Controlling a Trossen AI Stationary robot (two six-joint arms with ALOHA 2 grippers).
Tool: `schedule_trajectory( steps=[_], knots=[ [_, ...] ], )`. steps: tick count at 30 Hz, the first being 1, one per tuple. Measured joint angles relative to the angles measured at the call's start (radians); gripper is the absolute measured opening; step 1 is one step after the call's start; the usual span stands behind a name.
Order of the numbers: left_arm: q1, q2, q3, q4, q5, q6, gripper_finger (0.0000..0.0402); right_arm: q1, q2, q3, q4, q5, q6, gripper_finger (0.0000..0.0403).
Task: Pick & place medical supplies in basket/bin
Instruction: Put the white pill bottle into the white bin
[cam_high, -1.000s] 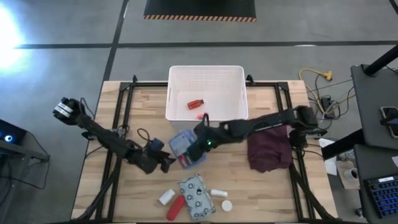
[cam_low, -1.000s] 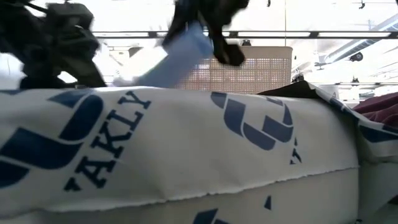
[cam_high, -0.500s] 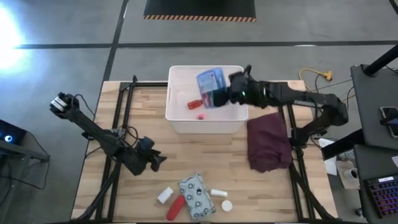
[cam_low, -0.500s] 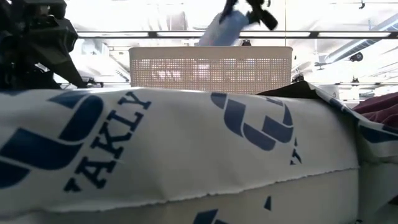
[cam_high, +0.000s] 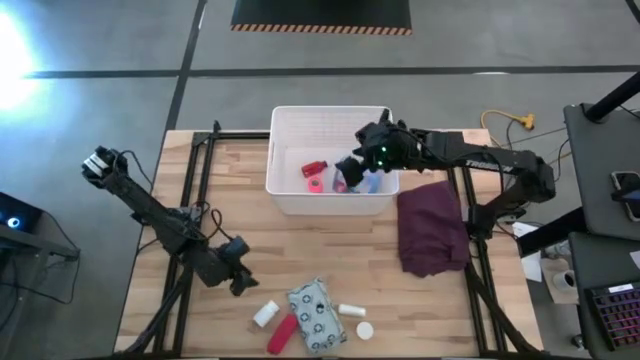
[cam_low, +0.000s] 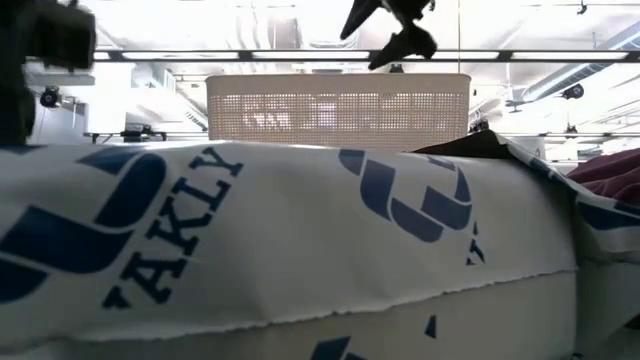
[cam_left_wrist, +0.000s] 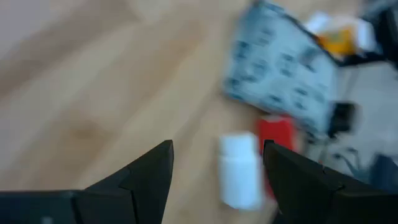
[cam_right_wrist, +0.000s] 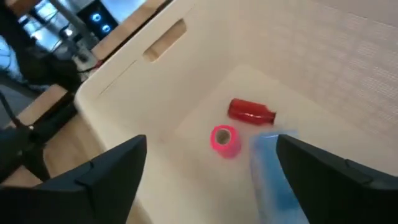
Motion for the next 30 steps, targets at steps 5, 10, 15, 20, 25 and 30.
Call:
schedule_trajectory(
  steps=[5, 10, 15, 20, 25, 30],
  knots=[
    [-0.060, 0.070, 0.134, -0.035, 0.001, 0.107, 0.0230, 0.080, -0.038, 0.000, -0.144, 0.082, -0.039, 0.0368],
    [-0.070, 0.222, 0.300, -0.163, 0.007, 0.090, 0.0244, 0.134, -0.058, 0.000, -0.375, 0.110, -0.037, 0.0368],
    [-0.069, 0.376, 0.454, -0.282, 0.003, -0.017, 0.0280, 0.176, -0.083, -0.014, -0.516, 0.136, -0.058, 0.0369],
    [-0.069, 0.550, 0.583, -0.375, 0.063, -0.048, 0.0298, 0.198, -0.148, -0.074, -0.567, 0.135, -0.003, 0.0369],
    [-0.070, 0.704, 0.672, -0.381, 0.115, -0.086, 0.0299, 0.217, -0.232, -0.173, -0.571, 0.133, 0.042, 0.0369],
    [-0.070, 0.787, 0.723, -0.379, 0.108, -0.092, 0.0299, 0.215, -0.320, -0.265, -0.569, 0.137, 0.087, 0.0368]
  ],
)
